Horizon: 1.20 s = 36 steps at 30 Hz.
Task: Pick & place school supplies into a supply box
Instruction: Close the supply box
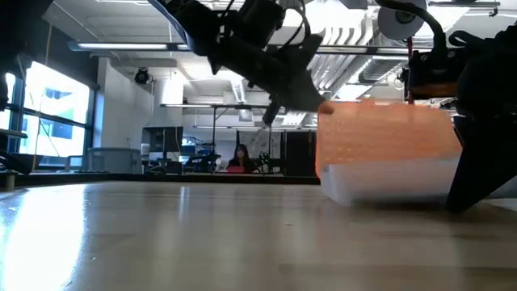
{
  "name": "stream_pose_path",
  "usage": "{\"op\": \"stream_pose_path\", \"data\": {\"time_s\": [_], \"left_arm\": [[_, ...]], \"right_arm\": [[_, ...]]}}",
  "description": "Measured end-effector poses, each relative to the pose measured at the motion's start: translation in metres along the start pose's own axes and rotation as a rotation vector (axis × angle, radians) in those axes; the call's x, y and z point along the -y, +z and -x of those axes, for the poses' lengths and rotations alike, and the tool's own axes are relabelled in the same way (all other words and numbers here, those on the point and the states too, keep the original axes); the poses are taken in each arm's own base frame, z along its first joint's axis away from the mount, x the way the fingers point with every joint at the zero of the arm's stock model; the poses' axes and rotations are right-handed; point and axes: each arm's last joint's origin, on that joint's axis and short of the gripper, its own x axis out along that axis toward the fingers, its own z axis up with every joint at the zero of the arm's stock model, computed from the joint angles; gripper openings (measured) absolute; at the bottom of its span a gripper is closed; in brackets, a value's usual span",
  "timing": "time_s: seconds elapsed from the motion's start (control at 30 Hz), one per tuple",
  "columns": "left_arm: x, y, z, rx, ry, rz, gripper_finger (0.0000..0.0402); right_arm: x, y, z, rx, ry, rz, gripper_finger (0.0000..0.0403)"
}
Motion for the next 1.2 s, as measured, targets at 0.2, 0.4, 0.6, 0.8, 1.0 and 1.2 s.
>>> {"op": "stream_pose_path", "data": {"time_s": [0.2,0.4,0.6,0.8,1.0,1.2], "left_arm": [[0.025,-0.009,0.008,-0.063,-0.068,-0.038,0.0018],[0.041,-0.021,0.013,-0.101,0.001,-0.087,0.0016],[0.049,-0.039,0.013,-0.161,0.095,-0.131,0.0017],[0.056,-0.036,0.013,-0.114,0.074,-0.153,0.0016],[0.055,-0.036,0.013,-0.113,0.080,-0.149,0.0017],[0.056,-0.032,0.015,-0.089,0.088,-0.151,0.0017]], "right_arm": [[0.001,0.000,0.000,-0.002,-0.004,-0.013,0.0000],[0.000,-0.001,0.000,-0.001,0.000,-0.011,0.0000],[-0.011,-0.013,0.006,0.054,0.091,0.022,0.0000],[-0.029,-0.027,0.024,0.139,0.260,0.003,0.0000],[-0.036,-0.030,0.046,0.287,0.331,0.057,0.0000],[-0.048,-0.028,0.059,0.342,0.468,0.097,0.0000]]}}
